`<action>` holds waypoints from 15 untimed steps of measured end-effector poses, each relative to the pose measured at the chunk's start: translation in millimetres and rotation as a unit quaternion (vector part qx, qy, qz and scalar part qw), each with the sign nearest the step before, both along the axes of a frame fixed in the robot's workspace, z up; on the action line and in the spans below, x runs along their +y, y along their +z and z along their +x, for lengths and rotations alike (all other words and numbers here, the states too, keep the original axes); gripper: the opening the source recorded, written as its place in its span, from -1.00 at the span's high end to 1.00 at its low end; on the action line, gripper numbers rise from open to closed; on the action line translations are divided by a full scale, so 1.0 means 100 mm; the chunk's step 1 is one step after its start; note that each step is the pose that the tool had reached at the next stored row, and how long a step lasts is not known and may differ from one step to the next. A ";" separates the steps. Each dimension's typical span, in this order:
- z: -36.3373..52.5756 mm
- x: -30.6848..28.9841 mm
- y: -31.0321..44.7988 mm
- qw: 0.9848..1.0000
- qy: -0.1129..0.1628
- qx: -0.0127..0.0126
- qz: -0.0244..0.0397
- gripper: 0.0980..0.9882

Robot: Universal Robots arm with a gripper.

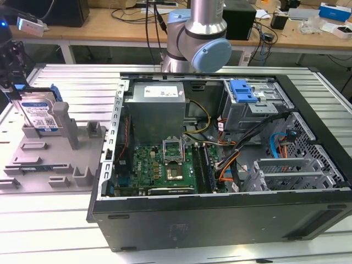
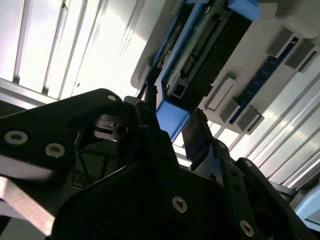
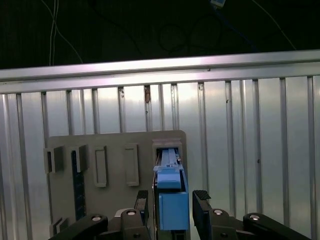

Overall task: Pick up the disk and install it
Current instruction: 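Pick up the disk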

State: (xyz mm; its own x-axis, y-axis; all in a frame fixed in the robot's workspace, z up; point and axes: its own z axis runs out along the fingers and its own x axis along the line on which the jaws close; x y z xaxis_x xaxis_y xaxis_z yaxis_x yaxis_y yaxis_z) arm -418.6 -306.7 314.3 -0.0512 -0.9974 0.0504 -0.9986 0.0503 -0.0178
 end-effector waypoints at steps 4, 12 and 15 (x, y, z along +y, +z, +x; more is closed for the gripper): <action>0.000 0.000 -0.020 1.000 0.000 0.000 0.000 0.14; 0.000 0.000 -0.064 1.000 0.000 0.000 0.000 0.14; 0.000 0.000 -0.078 1.000 0.000 0.000 0.000 0.14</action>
